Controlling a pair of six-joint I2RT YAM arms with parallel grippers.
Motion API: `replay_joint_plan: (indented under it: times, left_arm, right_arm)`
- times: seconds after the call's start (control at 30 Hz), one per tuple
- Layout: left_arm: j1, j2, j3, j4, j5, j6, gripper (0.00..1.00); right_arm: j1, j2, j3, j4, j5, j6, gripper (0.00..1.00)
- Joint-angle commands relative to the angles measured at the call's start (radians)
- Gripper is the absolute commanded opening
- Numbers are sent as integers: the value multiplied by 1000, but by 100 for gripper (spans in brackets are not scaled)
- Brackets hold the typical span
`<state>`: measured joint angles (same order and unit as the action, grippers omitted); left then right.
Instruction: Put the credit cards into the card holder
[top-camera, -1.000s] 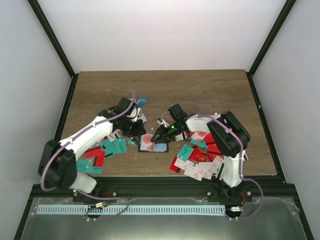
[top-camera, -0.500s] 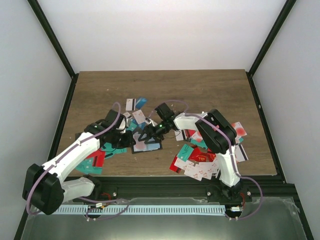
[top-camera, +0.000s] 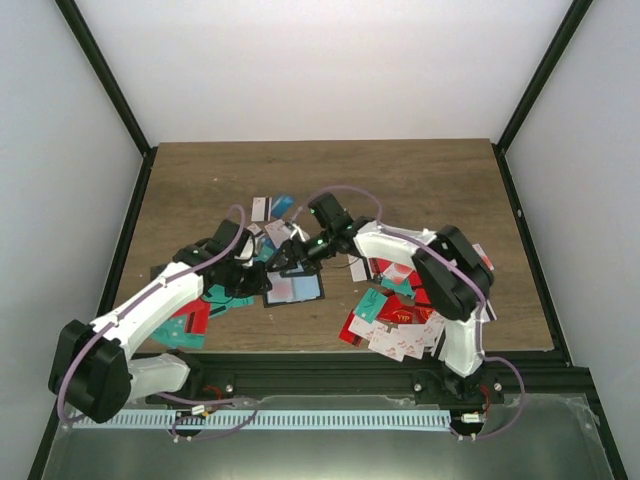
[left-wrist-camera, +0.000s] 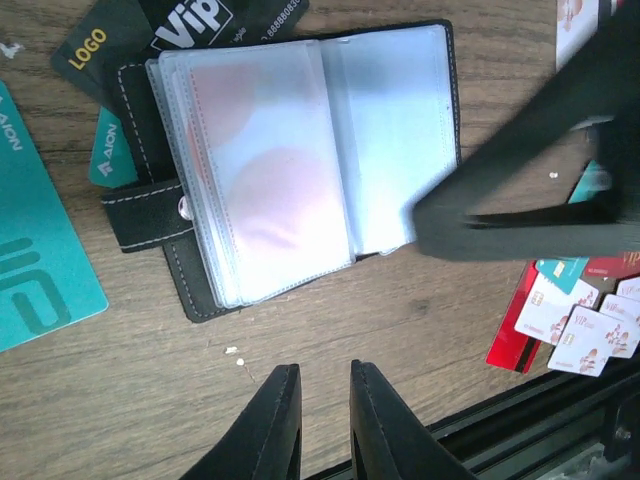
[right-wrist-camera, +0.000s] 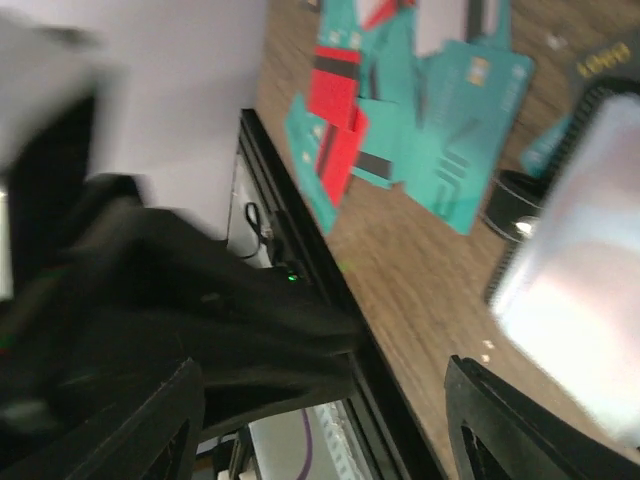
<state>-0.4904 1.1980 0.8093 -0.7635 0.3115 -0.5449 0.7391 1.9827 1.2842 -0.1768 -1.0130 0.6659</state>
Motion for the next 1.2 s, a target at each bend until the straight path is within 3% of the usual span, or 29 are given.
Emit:
replay_joint_plan:
  times: [0.0,0.27,0.47,0.8,1.0,1.17]
  left_arm:
    - [3,43,24,49,33,30,16]
    - [-50,129,67,178,168,74,16]
    - [-213,268,149,259,199,107,16]
    - [-421,560,311,380,280,67,16]
    - [-486,698,409,408,350,46,15]
    - [-526,787,481,398,388,44,15]
  right_arm:
    - [-38,-146,-1,-75,81,-55,68]
    - [-131,-388,-113,-492,527,-94,72]
    - [-139,-641,-303,-715,754,60,90]
    - [-154,-876,-546,-949,699,204,91]
    - [-155,-930,-712,-827,567,210,86]
    - [-155,-956,-783,-743,558,229,83]
